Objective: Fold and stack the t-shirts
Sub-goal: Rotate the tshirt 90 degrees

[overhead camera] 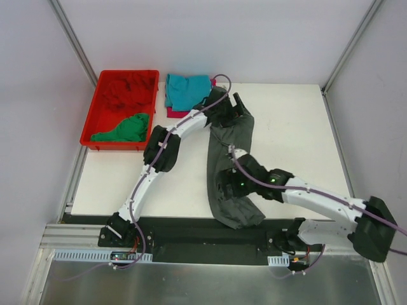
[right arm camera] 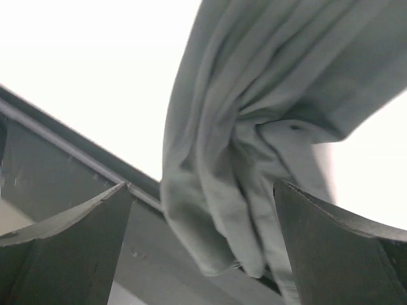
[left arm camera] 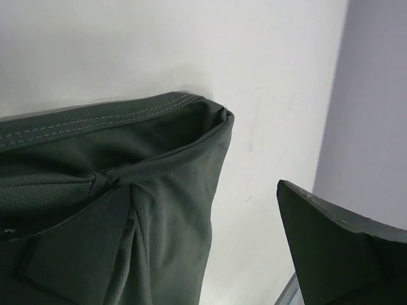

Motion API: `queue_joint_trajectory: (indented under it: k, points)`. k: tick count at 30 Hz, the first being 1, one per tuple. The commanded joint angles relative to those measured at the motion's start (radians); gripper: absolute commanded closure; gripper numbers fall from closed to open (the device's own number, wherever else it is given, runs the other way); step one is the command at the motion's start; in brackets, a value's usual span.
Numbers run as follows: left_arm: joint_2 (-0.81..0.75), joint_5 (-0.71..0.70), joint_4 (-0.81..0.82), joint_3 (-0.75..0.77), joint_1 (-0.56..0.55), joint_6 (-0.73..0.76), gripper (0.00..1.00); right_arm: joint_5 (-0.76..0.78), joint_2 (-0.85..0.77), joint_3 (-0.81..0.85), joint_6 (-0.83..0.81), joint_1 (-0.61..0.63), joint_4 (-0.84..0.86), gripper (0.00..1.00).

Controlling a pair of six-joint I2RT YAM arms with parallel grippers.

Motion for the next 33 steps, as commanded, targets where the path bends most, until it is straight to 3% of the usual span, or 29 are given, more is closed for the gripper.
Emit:
queue_joint_trajectory:
  k: [1,5,9,12,16,21,27,33]
  points:
    - [0.177,0.044,0.148,0.171,-0.026,-0.127,0.01,0.171,-0.184,-0.074,0.083,-0.136,-0.089,0.04]
    - [0.191,-0.007,0.206,0.229,-0.049,-0.153,0.01,0.221,-0.295,-0.102,0.074,-0.26,-0.086,0.04]
    - [0.073,0.021,0.213,0.187,-0.047,-0.094,0.01,0.177,-0.261,-0.074,0.028,-0.372,-0.082,0.04]
    - [-0.098,0.172,0.228,0.059,-0.032,-0.032,0.01,0.113,-0.16,-0.028,0.015,-0.419,-0.057,0.04]
    - [-0.357,0.252,0.225,-0.139,-0.029,0.109,0.01,0.096,-0.005,0.078,-0.031,-0.425,-0.043,0.04]
    - [-0.655,0.203,0.187,-0.398,-0.001,0.218,0.01,0.161,0.18,0.199,-0.038,-0.432,-0.039,0.04]
    - [-0.813,0.168,0.05,-0.566,0.061,0.288,0.01,0.189,0.369,0.341,-0.065,-0.442,-0.052,0.04]
    - [-1.045,0.105,0.026,-0.975,0.078,0.345,0.01,0.237,0.564,0.495,-0.094,-0.451,-0.078,0.04]
